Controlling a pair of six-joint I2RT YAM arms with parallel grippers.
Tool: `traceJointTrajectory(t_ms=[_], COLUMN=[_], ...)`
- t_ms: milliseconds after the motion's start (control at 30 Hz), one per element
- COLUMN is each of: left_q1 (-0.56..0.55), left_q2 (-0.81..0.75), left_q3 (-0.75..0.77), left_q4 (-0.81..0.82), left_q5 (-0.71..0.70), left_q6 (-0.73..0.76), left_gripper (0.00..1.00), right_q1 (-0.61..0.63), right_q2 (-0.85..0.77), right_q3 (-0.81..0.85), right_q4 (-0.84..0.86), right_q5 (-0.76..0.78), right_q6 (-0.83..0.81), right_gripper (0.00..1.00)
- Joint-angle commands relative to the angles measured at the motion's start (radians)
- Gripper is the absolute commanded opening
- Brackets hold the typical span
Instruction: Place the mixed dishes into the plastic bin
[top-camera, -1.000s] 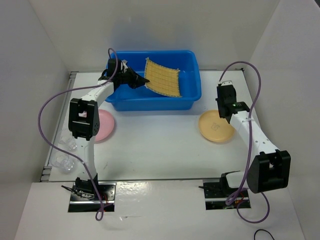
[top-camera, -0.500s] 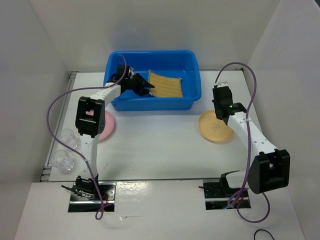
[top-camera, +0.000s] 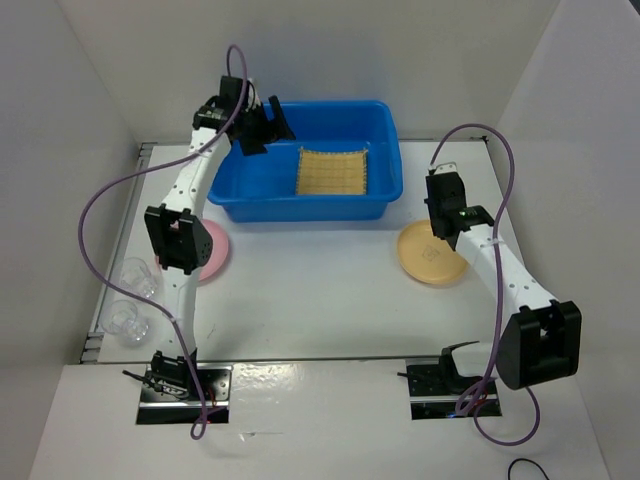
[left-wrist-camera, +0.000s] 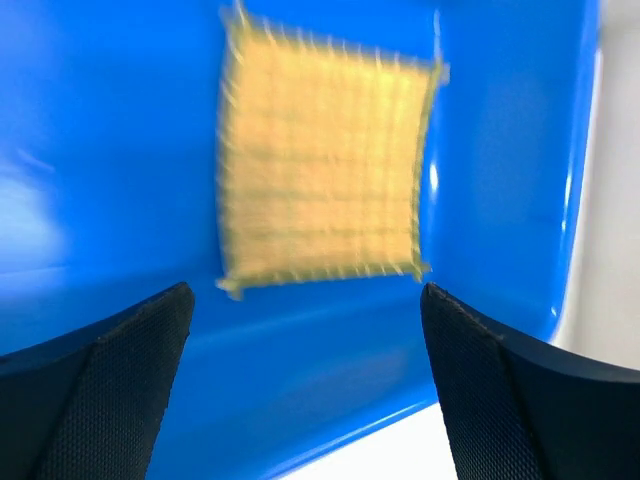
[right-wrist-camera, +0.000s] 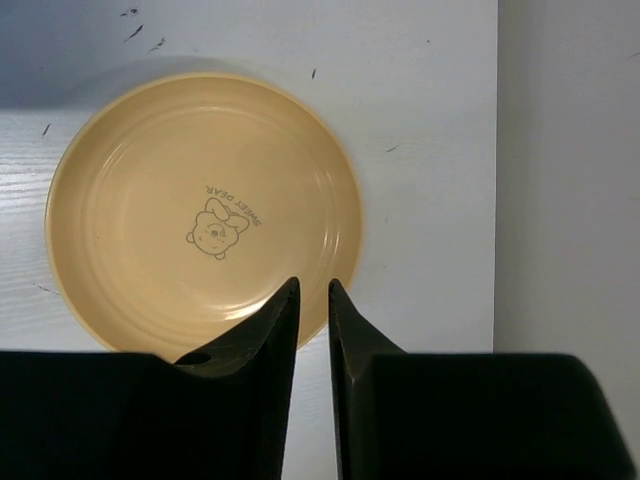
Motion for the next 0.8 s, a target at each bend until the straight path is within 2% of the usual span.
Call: traceJointTrajectory(t_ms=[0, 100, 167, 200, 333, 367, 500, 567, 767], left_q1=[0.000, 0.081, 0.124, 0.167, 0.288, 0.311, 0.408, 0.446, 0.475], left_q2=[-0.040, -0.144, -0.229, -0.258, -0.410, -0.433, -0.524, -0.537, -0.528], left_q3=[0.199, 0.115, 0.029, -0.080, -0.348, -0.493, -0.756, -0.805, -0.923], left_q4=[-0.304, -0.372, -0.363, -0.348, -0.247, -0.208, -0.136, -0.108, -0.085], left_q5=[-0.289, -0.408, -0.427, -0.427, -0.356, -0.356, -0.359, -0.324, -0.345], left_q6=[0.197, 0.166, 0.176, 0.193, 0.255, 0.273, 0.293, 0.302, 0.350], left_gripper=[1.00, 1.00, 1.00, 1.00, 1.00, 1.00, 1.00, 1.00, 1.00], right_q1=[0.009, 0.009, 0.018, 0.018, 0.018, 0.018, 0.018, 0.018, 0.018], right_q2=[-0.035, -0.035, -0.026, -0.026, -0.017, -0.017, -0.008, 0.004, 0.026], right_q3=[-0.005, -0.005, -0.005, -0.005, -0.005, -0.005, -0.014, -0.014, -0.014], right_q4=[0.050, 0.050, 0.050, 0.050, 0.050, 0.050, 0.050, 0.050, 0.050], right_q5=[0.020, 0.010, 0.001, 0.001, 0.001, -0.008, -0.008, -0.008, -0.019], right_q6=[0.020, 0.020, 0.020, 0.020, 0.011, 0.011, 0.011, 0.011, 0.011], right_gripper=[0.23, 0.24, 0.24, 0.24, 0.25, 0.25, 0.26, 0.26, 0.26])
